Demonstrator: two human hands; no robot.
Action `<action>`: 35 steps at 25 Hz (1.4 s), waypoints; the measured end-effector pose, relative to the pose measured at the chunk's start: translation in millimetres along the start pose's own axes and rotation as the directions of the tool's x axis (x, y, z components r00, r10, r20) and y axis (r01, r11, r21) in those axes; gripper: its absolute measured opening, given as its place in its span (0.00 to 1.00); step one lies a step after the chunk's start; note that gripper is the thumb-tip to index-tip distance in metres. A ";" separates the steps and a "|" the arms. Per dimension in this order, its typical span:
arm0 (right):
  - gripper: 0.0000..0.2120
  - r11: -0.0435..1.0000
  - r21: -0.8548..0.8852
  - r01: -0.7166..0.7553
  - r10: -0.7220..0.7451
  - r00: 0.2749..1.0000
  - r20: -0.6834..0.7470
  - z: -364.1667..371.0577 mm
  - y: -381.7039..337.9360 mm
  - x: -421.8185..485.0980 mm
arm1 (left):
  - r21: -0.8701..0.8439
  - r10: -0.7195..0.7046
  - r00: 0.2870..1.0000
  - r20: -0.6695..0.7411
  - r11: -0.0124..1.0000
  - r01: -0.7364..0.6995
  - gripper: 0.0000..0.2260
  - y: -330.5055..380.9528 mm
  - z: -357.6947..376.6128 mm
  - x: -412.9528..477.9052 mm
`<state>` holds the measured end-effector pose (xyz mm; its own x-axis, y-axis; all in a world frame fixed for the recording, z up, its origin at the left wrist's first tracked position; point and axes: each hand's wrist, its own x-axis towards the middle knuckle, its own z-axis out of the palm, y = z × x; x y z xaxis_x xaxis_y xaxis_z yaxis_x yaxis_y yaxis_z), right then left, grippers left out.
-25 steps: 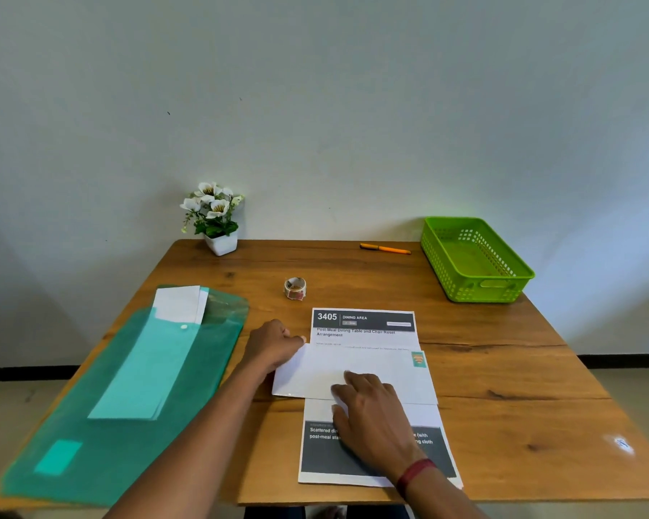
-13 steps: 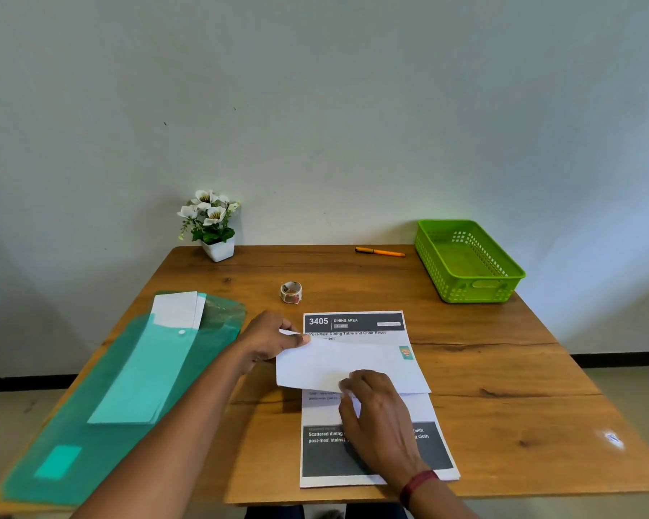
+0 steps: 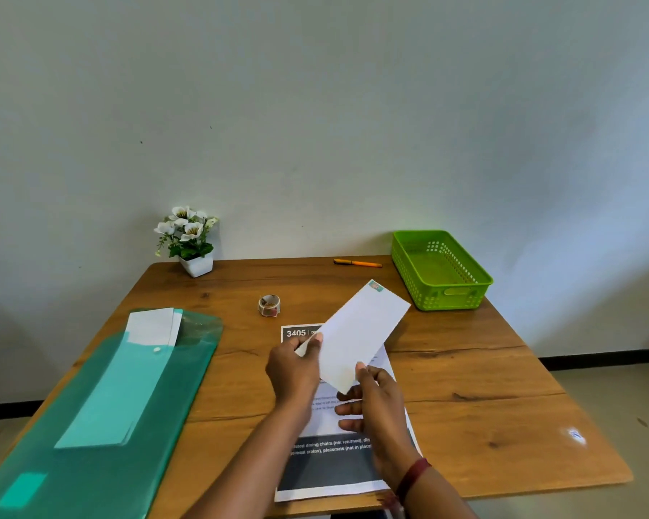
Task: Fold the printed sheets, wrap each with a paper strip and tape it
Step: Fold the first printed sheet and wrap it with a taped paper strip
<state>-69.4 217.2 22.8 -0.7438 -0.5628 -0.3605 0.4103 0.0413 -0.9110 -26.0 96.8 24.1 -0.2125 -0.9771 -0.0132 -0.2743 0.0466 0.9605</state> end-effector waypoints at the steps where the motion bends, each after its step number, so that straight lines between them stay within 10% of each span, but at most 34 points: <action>1: 0.09 1.000 -0.010 0.030 -0.030 0.999 -0.024 -5.2 -3.6 1.9 | -0.005 0.037 0.999 -0.034 0.999 -0.038 0.11 1.5 10.9 -9.9; 6: 0.07 0.966 -0.167 0.197 -0.223 0.963 -0.151 -53.8 -43.7 29.3 | -0.113 0.133 0.980 0.147 0.987 -0.117 0.04 31.1 56.4 -31.5; 12: 0.05 0.904 -0.328 0.274 -0.358 0.904 -0.233 -119.2 -121.0 84.0 | -0.208 -0.025 0.783 0.621 0.958 0.195 0.14 84.0 107.3 -8.8; 24: 0.10 0.785 -0.605 0.132 -0.381 0.873 -0.304 -167.6 -181.2 201.2 | -0.102 -0.082 0.815 0.573 0.980 0.170 0.13 120.8 214.2 39.0; 35: 0.16 0.523 -0.852 -0.038 -0.369 0.890 -0.267 -174.9 -178.7 264.5 | 0.083 0.110 0.861 0.497 0.981 -0.173 0.24 97.3 254.4 61.2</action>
<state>-431.8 205.4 55.3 -0.9544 -0.2961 -0.0380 -0.2064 0.7463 -0.6328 -304.3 94.3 46.0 -0.6788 -0.7330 -0.0441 -0.3102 0.2318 0.9220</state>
